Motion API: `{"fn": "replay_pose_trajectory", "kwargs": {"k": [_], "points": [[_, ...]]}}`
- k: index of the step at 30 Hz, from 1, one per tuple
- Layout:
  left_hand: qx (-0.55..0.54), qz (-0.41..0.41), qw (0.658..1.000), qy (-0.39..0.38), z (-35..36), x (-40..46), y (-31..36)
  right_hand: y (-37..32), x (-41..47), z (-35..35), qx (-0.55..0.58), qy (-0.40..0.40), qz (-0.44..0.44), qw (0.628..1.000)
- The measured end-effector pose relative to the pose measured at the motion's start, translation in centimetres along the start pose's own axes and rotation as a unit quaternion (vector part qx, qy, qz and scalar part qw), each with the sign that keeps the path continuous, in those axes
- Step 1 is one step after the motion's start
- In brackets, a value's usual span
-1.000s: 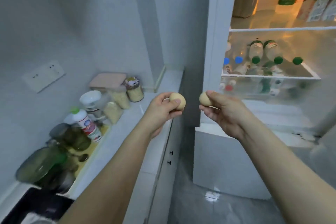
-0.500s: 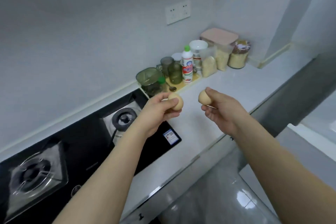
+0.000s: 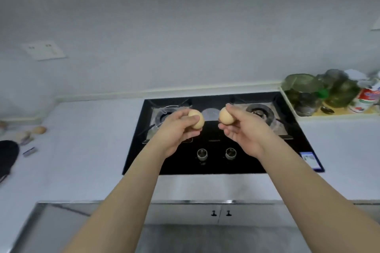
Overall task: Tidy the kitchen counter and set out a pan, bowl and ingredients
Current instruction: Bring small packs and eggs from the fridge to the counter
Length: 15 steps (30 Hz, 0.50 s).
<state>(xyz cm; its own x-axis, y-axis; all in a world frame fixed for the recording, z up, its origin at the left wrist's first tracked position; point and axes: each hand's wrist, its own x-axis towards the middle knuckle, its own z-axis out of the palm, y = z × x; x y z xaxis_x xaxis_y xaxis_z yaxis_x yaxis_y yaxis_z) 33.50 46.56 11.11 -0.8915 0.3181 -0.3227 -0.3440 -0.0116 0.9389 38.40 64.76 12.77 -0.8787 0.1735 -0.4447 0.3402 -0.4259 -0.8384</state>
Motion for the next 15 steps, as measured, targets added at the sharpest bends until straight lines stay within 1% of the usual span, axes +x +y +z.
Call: {"fn": "replay_pose_trajectory", "kwargs": {"k": [6,9,10,15], "points": [[-0.030,-0.002,0.995,0.096,-15.7,-4.8,-0.2,5.7,1.3,14.8,-0.055,-0.078,0.039,0.995],[-0.037,-0.006,0.990,0.134,-21.1,-7.1,-0.4,7.9,1.3,20.3,-0.069,-0.103,0.049,0.991],[-0.044,-0.001,0.987,0.155,-23.9,-8.3,-0.6,9.2,1.1,23.2,-0.083,-0.123,0.057,0.987],[-0.064,0.006,0.975,0.212,-31.3,-11.8,-1.5,12.2,0.6,31.1,-0.123,-0.182,0.080,0.972]]}}
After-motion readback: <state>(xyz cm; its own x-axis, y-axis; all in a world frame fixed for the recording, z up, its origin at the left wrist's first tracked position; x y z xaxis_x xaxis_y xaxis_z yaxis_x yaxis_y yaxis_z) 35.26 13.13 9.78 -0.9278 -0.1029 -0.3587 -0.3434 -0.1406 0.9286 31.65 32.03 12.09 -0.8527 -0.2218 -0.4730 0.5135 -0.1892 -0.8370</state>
